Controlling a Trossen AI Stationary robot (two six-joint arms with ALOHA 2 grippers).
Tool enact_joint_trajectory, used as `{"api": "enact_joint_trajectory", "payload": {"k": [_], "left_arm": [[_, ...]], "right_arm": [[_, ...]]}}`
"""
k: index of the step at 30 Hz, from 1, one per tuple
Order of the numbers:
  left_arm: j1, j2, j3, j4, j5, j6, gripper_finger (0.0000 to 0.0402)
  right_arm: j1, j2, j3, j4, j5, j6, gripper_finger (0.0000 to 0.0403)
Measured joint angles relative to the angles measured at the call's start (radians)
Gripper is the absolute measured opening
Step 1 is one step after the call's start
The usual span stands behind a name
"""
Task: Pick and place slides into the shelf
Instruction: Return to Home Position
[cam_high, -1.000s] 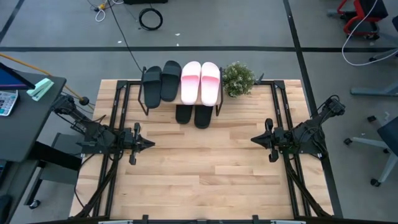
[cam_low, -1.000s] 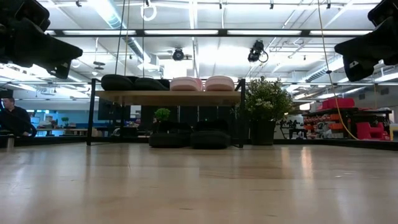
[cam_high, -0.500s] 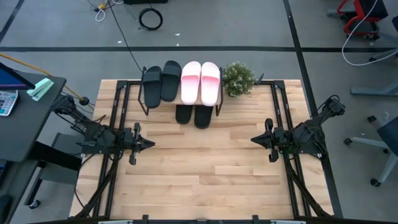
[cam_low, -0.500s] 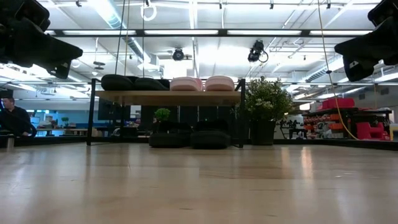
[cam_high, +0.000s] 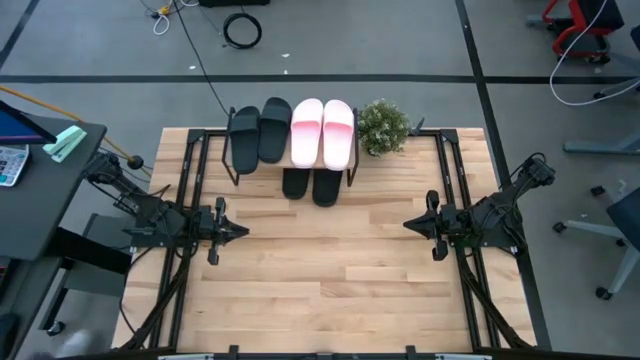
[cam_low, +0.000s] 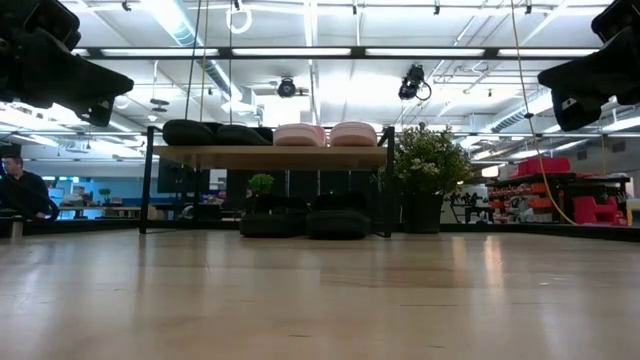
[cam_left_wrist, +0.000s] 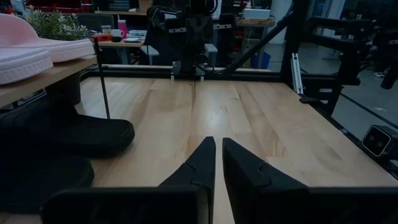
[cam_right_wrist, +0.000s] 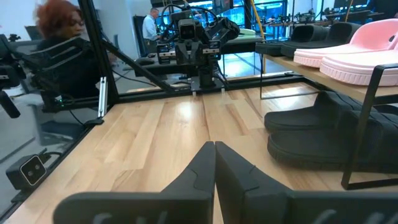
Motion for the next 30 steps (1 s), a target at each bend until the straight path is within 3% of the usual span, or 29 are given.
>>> {"api": "enact_joint_trajectory", "payload": {"k": [30], "left_arm": [[0.0,0.0,0.0,0.0,0.0,0.0,0.0026]], "right_arm": [[0.0,0.0,0.0,0.0,0.0,0.0,0.0014]]}}
